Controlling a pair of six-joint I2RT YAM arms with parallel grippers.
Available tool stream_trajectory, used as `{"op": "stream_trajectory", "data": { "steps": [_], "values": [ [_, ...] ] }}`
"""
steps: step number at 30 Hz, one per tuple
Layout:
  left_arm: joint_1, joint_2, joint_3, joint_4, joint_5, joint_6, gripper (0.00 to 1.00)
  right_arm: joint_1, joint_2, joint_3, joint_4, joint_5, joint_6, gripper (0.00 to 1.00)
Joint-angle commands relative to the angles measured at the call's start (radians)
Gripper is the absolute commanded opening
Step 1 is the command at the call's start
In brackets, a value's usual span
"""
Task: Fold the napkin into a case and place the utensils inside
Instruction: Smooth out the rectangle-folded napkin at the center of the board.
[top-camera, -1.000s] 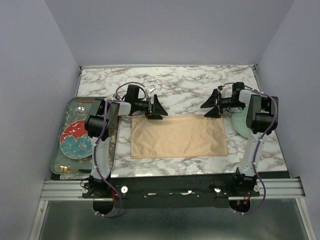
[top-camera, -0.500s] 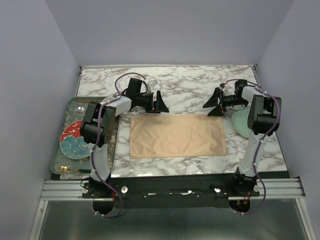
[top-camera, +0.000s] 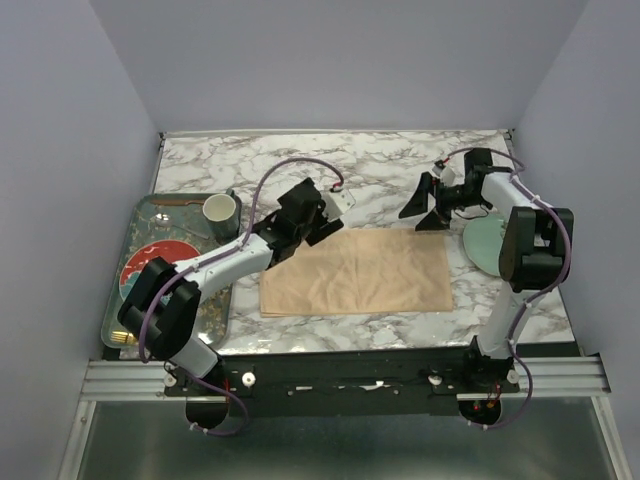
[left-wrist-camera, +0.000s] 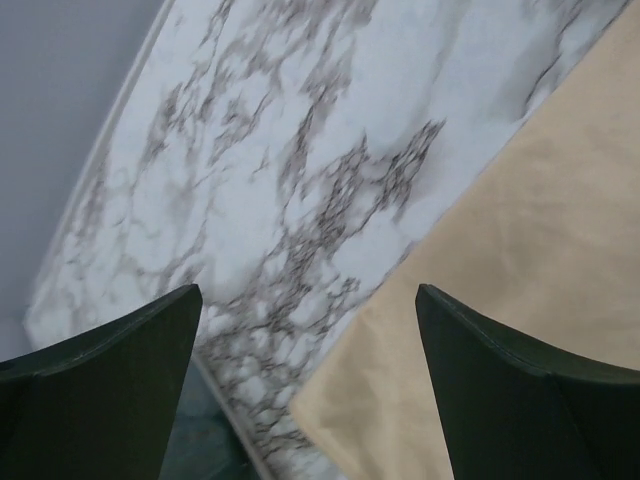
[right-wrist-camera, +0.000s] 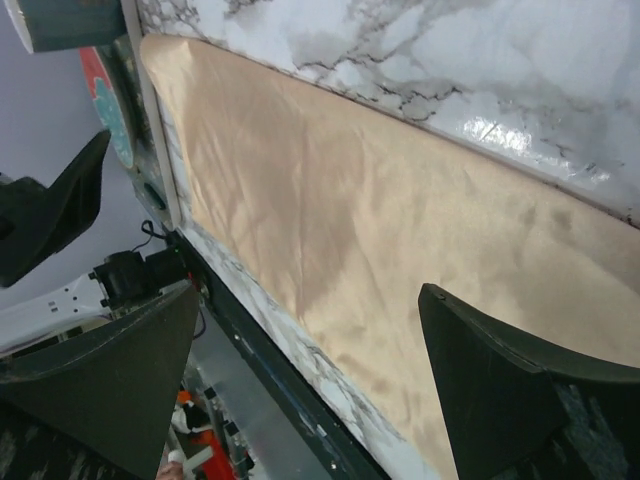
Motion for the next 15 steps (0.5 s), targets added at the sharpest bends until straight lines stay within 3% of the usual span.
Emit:
{"op": "stream_trajectory", "data": {
  "steps": [1, 8, 15],
  "values": [
    [-0.031, 0.027, -0.138, 0.300, -0.416, 0.446, 0.99, 0.050, 0.005, -0.051, 0.049, 0.047, 0.085, 1.00],
    [-0.071, 0.113, -0.197, 0.515, -0.525, 0.679, 0.99, 0.093, 0.042, -0.070, 0.065, 0.028, 0.133, 1.00],
    [-0.105, 0.192, -0.191, 0.474, -0.623, 0.712, 0.99, 0.105, 0.030, -0.119, 0.072, 0.021, 0.142, 1.00]
  ]
}}
